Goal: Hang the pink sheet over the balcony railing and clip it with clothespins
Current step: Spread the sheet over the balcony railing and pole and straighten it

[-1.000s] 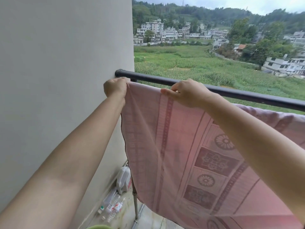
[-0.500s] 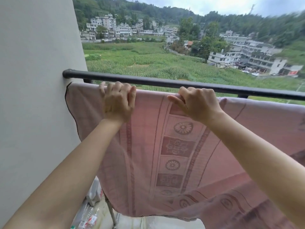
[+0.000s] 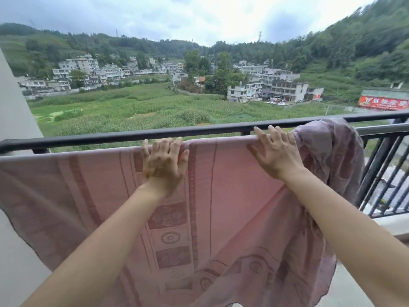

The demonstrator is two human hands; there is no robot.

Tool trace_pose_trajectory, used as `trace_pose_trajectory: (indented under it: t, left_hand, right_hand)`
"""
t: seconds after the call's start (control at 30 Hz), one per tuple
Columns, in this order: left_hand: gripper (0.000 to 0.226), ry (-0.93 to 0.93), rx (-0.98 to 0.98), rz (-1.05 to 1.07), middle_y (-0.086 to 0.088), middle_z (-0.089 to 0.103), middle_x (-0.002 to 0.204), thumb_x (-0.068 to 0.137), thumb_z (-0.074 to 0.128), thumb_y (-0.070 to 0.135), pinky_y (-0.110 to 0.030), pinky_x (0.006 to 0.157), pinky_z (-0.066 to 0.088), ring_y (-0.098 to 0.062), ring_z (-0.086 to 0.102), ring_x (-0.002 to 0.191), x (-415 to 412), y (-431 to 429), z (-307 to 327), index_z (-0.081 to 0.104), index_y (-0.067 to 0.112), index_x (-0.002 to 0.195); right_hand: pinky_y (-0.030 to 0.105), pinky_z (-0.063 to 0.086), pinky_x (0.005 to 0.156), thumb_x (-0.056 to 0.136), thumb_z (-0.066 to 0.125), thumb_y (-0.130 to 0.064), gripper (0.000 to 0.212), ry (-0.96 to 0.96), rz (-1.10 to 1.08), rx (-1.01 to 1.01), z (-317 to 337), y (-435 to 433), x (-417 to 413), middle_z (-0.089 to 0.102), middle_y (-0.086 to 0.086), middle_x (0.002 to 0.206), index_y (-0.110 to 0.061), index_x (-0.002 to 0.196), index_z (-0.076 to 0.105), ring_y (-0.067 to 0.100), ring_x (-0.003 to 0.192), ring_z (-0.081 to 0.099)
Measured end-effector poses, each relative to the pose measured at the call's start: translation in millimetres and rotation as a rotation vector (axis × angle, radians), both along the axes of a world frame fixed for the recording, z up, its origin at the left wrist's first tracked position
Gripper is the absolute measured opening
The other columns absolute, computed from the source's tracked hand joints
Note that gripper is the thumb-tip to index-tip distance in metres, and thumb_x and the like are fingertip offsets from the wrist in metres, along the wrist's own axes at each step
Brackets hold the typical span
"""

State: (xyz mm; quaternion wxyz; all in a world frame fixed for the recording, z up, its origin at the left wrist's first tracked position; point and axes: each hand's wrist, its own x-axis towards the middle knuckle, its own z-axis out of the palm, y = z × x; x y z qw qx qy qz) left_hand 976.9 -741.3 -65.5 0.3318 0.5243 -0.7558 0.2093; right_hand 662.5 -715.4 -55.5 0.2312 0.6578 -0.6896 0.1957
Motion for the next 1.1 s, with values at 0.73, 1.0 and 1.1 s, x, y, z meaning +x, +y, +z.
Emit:
trace_pose_trajectory:
  t: [0.73,1.0,1.1]
  left_hand:
    - [0.045,-0.017,0.057,-0.121,-0.009,0.06,0.121,0.095,0.038,0.04,-0.05,0.103,0.031,-0.032,0.054,0.112,-304,1,-22,0.056,0.012,0.126]
    - [0.045,-0.001,-0.235,-0.04,-0.006,0.059,0.101,0.1,0.036,0.044,-0.046,0.09,0.032,-0.029,0.048,0.092,-313,-33,-50,0.055,0.022,0.134]
    - [0.039,0.057,-0.361,-0.053,-0.004,0.061,0.094,0.099,0.037,0.036,-0.045,0.087,0.033,-0.028,0.051,0.088,-314,-42,-58,0.06,0.02,0.127]
  right_hand:
    - [0.033,0.041,0.068,0.1,0.044,-0.021,0.02,-0.944,0.118,0.091,-28,48,-211,0.064,0.0,0.086,-0.016,0.09,0.061,0.022,0.082,0.059]
    - [0.033,0.032,0.092,0.094,0.043,-0.02,0.032,-0.994,-0.152,-0.341,-21,7,-240,0.047,0.012,0.127,-0.012,0.124,0.05,0.029,0.111,0.046]
    - [0.033,0.026,0.096,0.091,0.043,-0.041,0.047,-0.674,-0.062,-0.474,-18,-5,-223,0.047,0.011,0.129,-0.015,0.129,0.054,0.026,0.122,0.042]
